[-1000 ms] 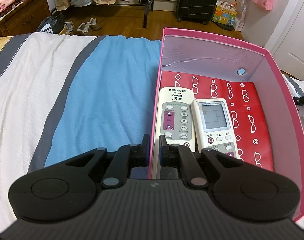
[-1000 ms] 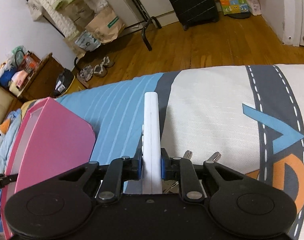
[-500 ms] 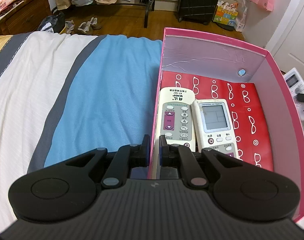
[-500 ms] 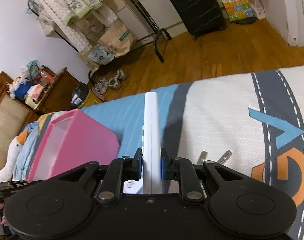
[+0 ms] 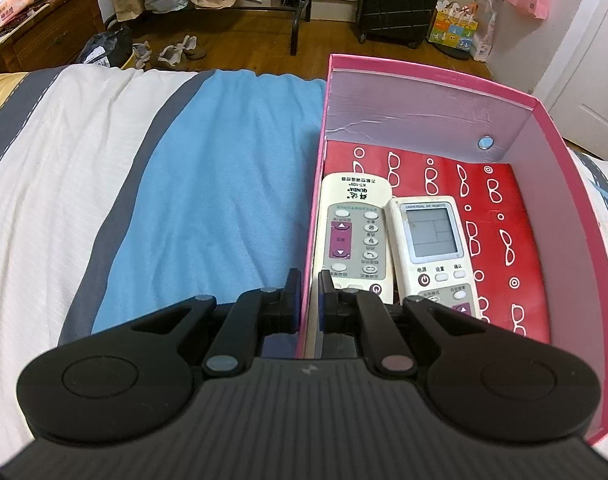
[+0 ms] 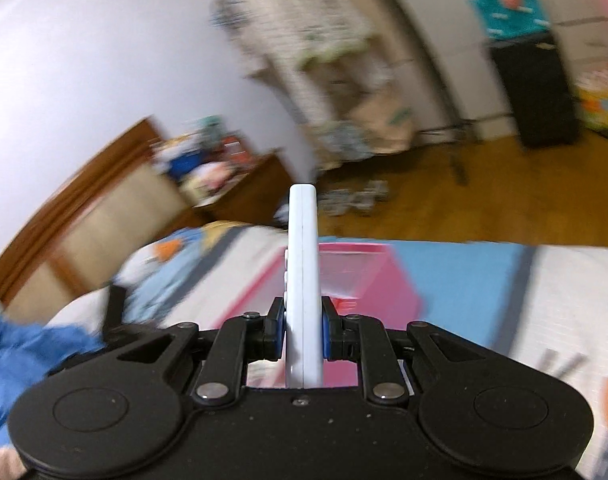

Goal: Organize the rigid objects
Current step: 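Carry the power bank into the pink box and release it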

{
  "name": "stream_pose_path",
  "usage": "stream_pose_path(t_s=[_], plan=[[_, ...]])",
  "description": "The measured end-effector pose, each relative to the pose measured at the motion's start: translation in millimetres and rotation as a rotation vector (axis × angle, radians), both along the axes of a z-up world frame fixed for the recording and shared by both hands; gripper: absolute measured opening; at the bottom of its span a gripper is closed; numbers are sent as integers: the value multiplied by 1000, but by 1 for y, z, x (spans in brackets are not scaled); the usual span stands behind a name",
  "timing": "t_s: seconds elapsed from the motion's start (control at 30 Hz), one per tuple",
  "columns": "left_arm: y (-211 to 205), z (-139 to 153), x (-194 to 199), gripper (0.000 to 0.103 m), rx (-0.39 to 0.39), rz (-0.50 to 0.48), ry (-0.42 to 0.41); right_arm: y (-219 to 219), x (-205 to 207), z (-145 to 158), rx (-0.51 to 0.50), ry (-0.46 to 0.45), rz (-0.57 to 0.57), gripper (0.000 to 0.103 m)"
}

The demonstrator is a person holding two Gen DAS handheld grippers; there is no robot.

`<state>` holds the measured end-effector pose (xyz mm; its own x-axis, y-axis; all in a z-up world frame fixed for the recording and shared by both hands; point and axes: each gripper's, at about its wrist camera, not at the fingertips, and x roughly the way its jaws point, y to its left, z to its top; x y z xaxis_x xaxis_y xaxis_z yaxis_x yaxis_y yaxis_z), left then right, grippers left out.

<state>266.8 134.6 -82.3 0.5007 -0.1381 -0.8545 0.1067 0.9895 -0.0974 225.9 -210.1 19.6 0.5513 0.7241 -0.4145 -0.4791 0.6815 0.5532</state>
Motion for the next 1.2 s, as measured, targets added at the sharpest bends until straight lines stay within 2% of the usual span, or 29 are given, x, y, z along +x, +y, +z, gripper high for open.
stream_pose_path(t_s=[0.13, 0.37, 0.43, 0.5, 0.63, 0.9, 1.1, 1.2], plan=[[5, 0, 1, 6, -29, 17, 11, 40, -7, 3, -35, -14, 148, 21], [12, -2, 4, 6, -74, 24, 24, 116, -6, -23, -152, 48, 376, 21], [13, -3, 4, 6, -81, 24, 24, 121, -7, -29, -146, 51, 425, 21], [14, -2, 3, 6, -86, 21, 22, 124, -6, -35, -131, 80, 448, 21], [16, -4, 4, 5, -99, 24, 24, 134, -2, -42, -211, 110, 467, 21], [20, -5, 6, 5, -118, 27, 27, 167, 19, -61, -281, 195, 611, 21], [20, -6, 7, 5, -117, 22, 25, 190, 34, -74, -318, 312, 725, 22], [20, -6, 7, 5, -118, 20, 24, 195, 40, -85, -341, 374, 740, 24]])
